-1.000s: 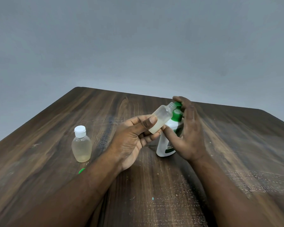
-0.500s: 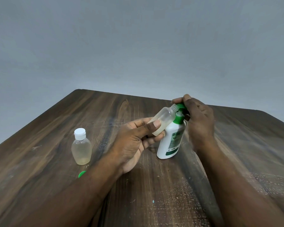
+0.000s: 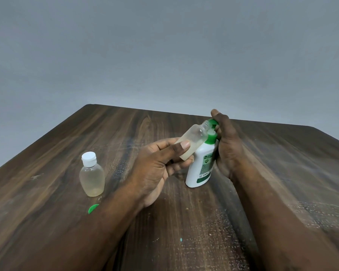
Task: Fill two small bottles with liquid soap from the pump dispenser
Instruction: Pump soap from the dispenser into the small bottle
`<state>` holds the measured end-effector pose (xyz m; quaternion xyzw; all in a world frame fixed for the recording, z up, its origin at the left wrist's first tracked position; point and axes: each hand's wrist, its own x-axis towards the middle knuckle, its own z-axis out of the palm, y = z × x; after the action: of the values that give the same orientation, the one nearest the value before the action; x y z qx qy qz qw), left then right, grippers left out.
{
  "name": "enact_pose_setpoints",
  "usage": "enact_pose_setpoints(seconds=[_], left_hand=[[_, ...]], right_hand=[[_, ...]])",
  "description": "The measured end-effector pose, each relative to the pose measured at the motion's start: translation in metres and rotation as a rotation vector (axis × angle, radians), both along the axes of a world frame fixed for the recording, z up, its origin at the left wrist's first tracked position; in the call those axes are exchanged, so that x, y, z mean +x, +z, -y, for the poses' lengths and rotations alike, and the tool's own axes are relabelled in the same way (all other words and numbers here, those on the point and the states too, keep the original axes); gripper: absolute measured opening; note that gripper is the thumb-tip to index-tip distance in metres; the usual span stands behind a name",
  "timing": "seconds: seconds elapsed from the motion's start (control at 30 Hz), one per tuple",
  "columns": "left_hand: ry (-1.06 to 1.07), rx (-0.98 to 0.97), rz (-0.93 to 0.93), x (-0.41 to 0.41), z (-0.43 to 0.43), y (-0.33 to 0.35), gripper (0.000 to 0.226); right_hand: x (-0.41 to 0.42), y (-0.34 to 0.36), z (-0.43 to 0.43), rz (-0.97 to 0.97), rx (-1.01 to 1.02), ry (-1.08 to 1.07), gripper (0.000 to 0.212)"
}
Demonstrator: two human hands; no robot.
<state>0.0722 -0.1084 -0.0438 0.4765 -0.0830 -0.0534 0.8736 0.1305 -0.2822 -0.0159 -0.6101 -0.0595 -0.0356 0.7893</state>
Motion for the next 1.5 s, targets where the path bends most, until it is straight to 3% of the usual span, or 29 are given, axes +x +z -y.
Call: enact_pose_setpoints(seconds=[0.17, 0.43, 0.6, 0.77, 0.93, 1.13, 1.5], left_hand=[[0.05, 0.055, 0.018, 0.0, 0.002, -0.002, 0.036], [0.059, 0.062, 0.017, -0.001, 0.0, -0.005, 0.032], [0.044, 0.052, 0.021, -0.002, 0.003, -0.004, 0.035], [0.043, 0.027, 0.026, -0.002, 0.002, -0.003, 0.031], [0.039, 0.011, 0.035, -0.002, 0.003, -0.003, 0.037], [0.047, 0.033, 0.033, -0.001, 0.003, -0.005, 0.037], [0.041, 0.027, 0.033, -0.002, 0.002, -0.004, 0.043]], right_hand=[[-0.002, -0.001, -0.004, 0.016, 0.001, -0.065, 0.038], [-0.003, -0.008, -0.007, 0.075, -0.022, -0.133, 0.053], [-0.003, -0.007, -0.008, 0.06, 0.011, -0.124, 0.039], [-0.002, -0.008, -0.008, 0.081, 0.026, -0.136, 0.039], [-0.003, -0.008, -0.012, 0.109, 0.093, -0.171, 0.052], [0.002, -0.012, -0.015, 0.117, 0.113, -0.201, 0.038], [-0.001, -0.012, -0.015, 0.165, 0.027, -0.208, 0.05]])
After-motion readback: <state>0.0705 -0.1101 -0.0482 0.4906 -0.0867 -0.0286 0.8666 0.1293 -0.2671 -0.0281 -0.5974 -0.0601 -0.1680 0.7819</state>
